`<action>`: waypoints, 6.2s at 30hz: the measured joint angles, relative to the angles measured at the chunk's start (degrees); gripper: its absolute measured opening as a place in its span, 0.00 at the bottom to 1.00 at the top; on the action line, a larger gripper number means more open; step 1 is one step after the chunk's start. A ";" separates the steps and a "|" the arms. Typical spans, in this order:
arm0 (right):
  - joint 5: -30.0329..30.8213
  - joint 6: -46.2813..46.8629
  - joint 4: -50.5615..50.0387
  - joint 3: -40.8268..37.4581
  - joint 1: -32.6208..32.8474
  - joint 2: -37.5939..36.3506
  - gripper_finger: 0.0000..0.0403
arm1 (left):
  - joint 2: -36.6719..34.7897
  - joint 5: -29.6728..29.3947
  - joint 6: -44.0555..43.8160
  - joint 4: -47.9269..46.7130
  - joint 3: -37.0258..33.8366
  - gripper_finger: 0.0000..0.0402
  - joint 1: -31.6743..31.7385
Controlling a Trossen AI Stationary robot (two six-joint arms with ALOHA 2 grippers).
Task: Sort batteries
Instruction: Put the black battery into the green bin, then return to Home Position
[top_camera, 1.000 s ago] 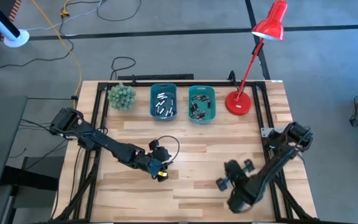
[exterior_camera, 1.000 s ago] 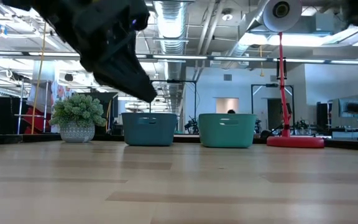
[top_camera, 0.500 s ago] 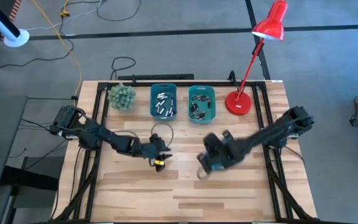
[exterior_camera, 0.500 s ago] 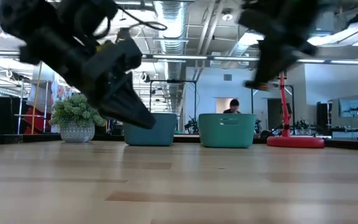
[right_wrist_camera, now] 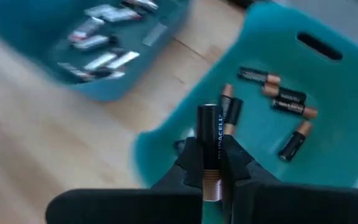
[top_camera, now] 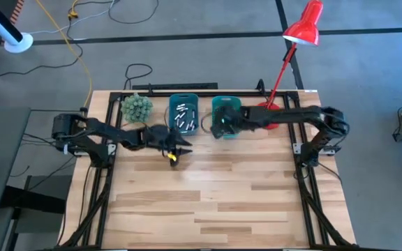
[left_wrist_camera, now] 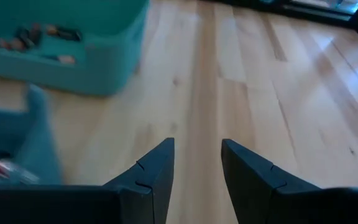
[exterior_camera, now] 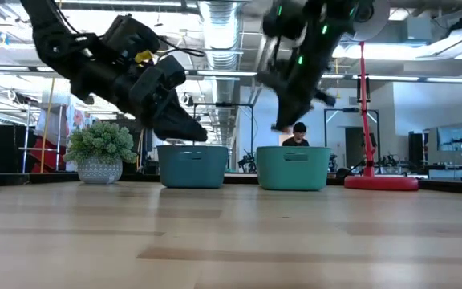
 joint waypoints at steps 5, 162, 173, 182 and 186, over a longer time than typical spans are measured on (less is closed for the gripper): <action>-6.18 -2.27 0.99 0.00 -8.00 5.06 0.04 | -1.41 8.35 5.05 -0.09 0.22 0.32 6.30; -22.13 -21.18 33.50 -68.57 10.39 -93.39 0.37 | -86.44 -4.66 -4.15 -29.60 -28.89 0.32 -12.28; -22.16 -21.55 33.37 -68.61 10.24 -86.55 0.37 | -86.35 -7.73 3.47 -31.59 -29.00 0.32 -12.25; -22.22 -21.25 33.28 -68.61 12.67 -78.66 0.37 | -86.30 -7.93 3.97 -31.70 -29.05 0.32 -12.28; -22.24 -21.25 33.26 -68.63 12.74 -76.15 0.37 | -86.33 -8.00 3.56 -31.74 -29.05 0.32 -12.28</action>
